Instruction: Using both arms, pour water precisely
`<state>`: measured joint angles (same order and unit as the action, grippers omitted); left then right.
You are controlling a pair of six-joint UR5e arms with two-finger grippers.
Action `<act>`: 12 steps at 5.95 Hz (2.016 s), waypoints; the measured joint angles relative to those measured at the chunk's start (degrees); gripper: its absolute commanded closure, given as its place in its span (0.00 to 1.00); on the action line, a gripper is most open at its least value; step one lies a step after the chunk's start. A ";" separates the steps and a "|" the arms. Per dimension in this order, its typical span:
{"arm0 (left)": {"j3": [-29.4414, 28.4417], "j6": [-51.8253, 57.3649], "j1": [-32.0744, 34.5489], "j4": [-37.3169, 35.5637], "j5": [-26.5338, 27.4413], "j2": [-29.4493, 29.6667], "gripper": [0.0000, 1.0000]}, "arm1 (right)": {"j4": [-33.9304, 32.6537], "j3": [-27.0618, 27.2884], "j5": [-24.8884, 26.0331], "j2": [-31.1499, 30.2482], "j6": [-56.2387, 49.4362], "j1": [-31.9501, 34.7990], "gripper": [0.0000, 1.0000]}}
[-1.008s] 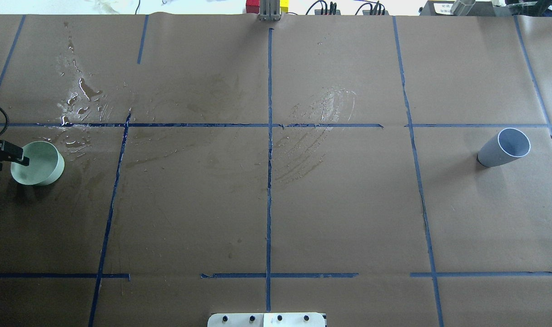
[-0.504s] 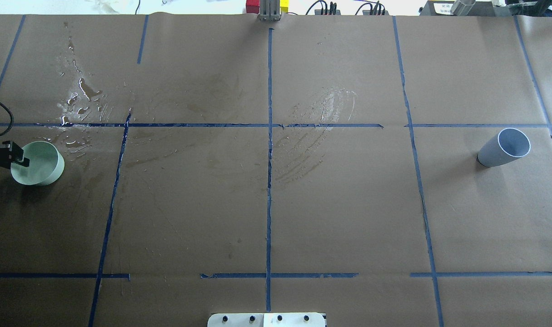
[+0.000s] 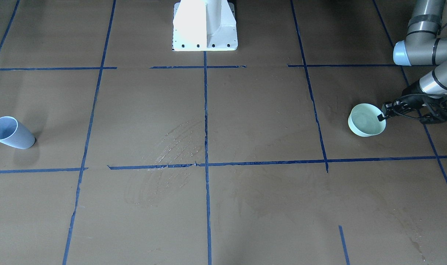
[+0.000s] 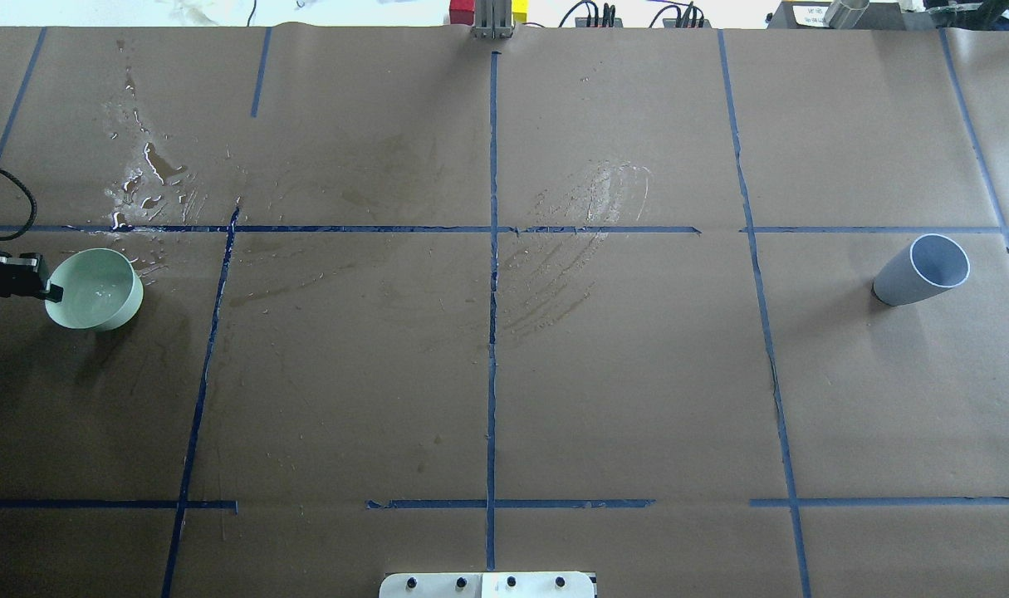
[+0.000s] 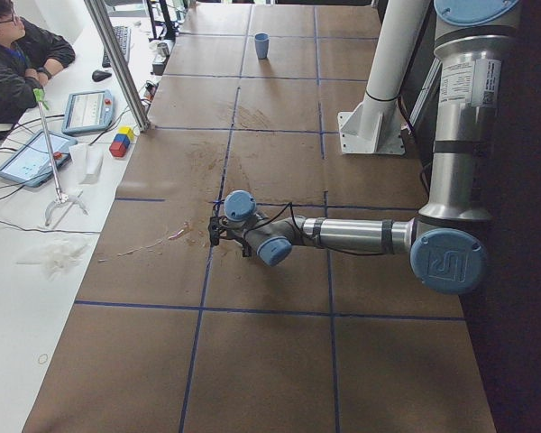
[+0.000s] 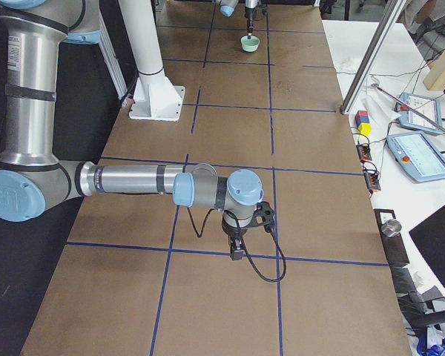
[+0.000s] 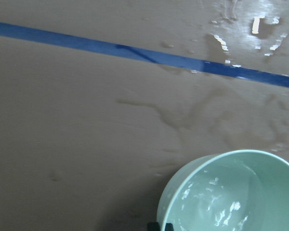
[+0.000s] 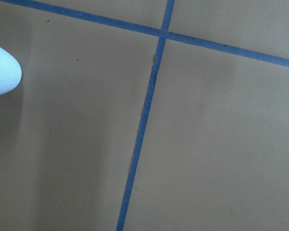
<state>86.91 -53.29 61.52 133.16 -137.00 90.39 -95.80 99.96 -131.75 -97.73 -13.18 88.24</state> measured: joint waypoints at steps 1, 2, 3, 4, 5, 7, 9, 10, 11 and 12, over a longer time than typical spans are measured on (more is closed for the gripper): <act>2.13 -2.78 -0.02 -0.24 -0.28 1.74 1.00 | 0.00 -0.02 0.00 0.00 0.00 0.00 0.00; 3.63 -8.72 -0.90 -0.41 -0.15 5.57 1.00 | 0.00 -0.02 0.00 -0.01 0.00 0.00 0.00; 4.14 -15.08 -3.50 -0.70 0.28 10.28 1.00 | 0.00 -0.03 0.00 -0.01 0.00 0.00 0.00; 4.21 -19.93 -6.98 -2.59 1.47 15.30 1.00 | 0.00 -0.10 0.00 0.00 0.00 0.00 0.00; 4.20 -22.34 -10.34 -7.28 4.03 20.85 1.00 | 0.00 -0.19 0.00 0.00 0.00 0.00 0.00; 1.82 -26.82 -18.70 -14.80 12.02 31.82 1.00 | 0.00 -0.37 0.00 0.02 0.11 0.00 0.00; -5.91 -31.35 -25.59 -15.84 19.76 41.24 1.00 | -0.06 -0.46 0.00 0.08 0.60 0.00 0.00; -8.04 -31.92 -27.12 -15.89 21.77 43.07 1.00 | -0.08 -0.46 0.00 0.08 0.70 0.00 0.00; -8.92 -32.05 -27.72 -15.91 22.72 43.57 1.00 | -0.09 -0.47 0.00 0.08 0.76 0.00 0.00; -9.18 -32.00 -27.85 -15.94 23.06 43.48 1.00 | -0.09 -0.47 0.00 0.08 0.78 0.00 0.00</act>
<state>77.73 -85.30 33.67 117.22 -113.95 133.87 -95.89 99.49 -131.75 -97.65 -12.40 88.24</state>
